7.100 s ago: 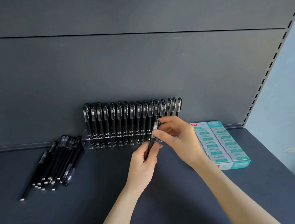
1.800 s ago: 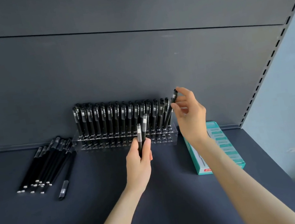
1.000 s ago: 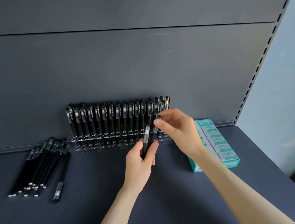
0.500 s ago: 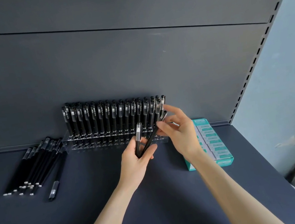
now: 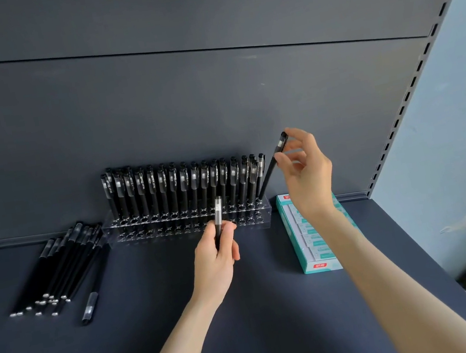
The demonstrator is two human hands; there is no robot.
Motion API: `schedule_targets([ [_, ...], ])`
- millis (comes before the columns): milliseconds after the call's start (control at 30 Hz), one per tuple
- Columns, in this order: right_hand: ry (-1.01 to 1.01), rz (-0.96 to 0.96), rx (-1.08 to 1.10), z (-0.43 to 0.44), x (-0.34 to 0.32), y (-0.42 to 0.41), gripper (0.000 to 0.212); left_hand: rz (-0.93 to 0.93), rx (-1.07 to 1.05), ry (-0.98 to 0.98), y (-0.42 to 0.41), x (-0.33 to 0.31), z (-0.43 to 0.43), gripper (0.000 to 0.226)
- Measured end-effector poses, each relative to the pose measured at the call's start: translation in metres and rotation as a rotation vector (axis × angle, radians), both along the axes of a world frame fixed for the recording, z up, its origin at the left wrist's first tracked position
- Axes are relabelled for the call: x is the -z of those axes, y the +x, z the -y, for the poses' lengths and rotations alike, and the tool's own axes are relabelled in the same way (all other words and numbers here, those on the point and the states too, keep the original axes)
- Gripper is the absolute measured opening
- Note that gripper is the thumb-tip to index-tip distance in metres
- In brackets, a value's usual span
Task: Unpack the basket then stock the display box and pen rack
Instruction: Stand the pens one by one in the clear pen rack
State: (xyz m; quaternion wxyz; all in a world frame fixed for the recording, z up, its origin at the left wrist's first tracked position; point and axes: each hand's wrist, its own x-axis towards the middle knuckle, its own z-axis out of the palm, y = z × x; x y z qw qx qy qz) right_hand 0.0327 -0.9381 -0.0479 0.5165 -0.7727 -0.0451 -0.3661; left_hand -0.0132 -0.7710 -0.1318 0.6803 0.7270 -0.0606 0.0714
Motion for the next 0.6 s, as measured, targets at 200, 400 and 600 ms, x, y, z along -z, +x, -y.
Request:
schedule_targets([
  [200,-0.097,0.029,0.007,-0.003,0.005,0.006,0.037,-0.023,-0.018,-0.051,-0.001,-0.003,0.002,0.032],
  [400,-0.131,0.024,0.010,-0.007,0.007,0.008,0.036,-0.025,0.009,-0.042,-0.003,-0.003,0.000,0.025],
  [600,-0.202,-0.081,-0.007,-0.010,0.022,0.005,0.031,0.022,-0.006,-0.024,-0.005,-0.004,0.000,0.031],
])
